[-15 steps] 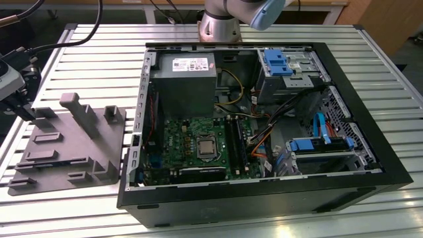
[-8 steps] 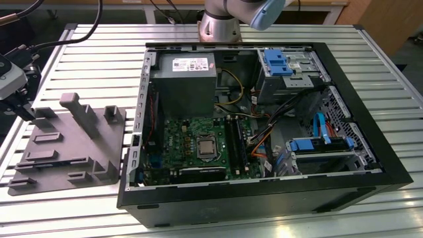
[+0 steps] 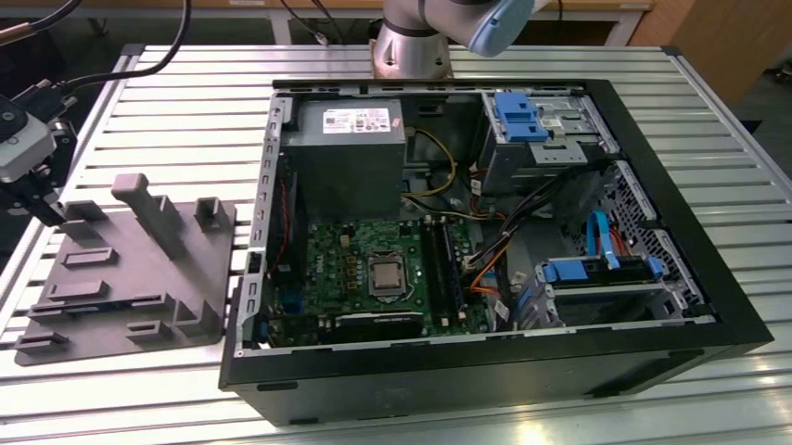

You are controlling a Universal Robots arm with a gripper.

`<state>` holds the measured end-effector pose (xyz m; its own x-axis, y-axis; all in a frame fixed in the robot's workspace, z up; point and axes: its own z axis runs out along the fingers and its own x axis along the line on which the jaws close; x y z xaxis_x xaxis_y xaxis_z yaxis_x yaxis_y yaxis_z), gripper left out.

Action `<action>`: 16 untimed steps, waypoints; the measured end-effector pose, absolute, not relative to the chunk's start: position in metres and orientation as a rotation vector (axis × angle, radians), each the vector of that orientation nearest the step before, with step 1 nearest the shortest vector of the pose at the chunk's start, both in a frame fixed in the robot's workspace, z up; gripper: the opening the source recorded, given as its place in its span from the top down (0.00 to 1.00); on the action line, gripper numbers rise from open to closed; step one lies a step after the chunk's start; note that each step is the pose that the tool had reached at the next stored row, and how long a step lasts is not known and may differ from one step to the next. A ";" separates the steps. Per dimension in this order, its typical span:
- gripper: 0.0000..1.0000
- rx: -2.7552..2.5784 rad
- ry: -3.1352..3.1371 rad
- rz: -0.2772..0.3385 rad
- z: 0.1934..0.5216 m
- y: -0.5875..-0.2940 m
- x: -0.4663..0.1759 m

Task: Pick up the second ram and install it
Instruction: 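Pick up the second ram and move it above second insertion slot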

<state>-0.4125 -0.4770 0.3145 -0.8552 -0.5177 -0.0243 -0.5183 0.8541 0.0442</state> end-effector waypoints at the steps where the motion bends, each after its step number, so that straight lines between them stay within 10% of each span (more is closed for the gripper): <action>1: 0.89 -0.852 3.011 0.077 0.314 -0.477 -0.413; 16: 0.89 -1.006 2.965 0.078 0.314 -0.477 -0.413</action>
